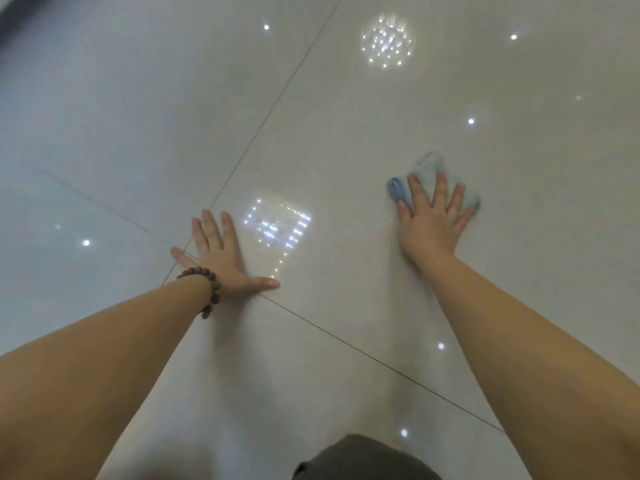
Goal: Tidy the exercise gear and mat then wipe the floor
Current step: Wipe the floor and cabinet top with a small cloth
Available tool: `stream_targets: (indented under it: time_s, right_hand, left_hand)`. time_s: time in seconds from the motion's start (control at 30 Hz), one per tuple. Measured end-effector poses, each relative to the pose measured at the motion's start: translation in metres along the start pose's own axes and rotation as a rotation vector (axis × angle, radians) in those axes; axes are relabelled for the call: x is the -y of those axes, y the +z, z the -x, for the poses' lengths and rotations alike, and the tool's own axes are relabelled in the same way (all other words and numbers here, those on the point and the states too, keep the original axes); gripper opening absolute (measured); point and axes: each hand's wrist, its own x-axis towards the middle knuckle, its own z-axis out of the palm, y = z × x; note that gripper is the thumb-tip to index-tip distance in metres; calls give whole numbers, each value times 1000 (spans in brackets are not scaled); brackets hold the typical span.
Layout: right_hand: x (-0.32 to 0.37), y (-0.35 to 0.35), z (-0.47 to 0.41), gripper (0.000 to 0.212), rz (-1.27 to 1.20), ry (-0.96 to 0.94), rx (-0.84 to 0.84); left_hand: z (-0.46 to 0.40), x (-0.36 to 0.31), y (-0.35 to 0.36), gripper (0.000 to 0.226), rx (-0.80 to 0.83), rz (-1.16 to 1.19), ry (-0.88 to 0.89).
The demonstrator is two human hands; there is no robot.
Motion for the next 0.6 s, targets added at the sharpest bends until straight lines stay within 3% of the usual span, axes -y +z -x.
stream_targets:
  time_s: [0.07, 0.13, 0.37, 0.47, 0.6]
  right_hand:
    - [31, 4, -3, 51, -35, 137, -11]
    - [71, 9, -9, 51, -39, 118, -29]
    - [236, 51, 30, 48, 139, -596, 70]
    - [219, 54, 50, 48, 113, -708, 90]
    - [88, 47, 82, 48, 25, -485, -5]
  left_hand:
    - [-4, 0, 7, 157, -32, 20, 20]
    - [-6, 3, 11, 156, -55, 31, 32]
    - [-11, 6, 14, 156, -66, 43, 27]
    - [-12, 7, 16, 154, -72, 20, 28]
    - [-9, 8, 12, 155, -80, 28, 43]
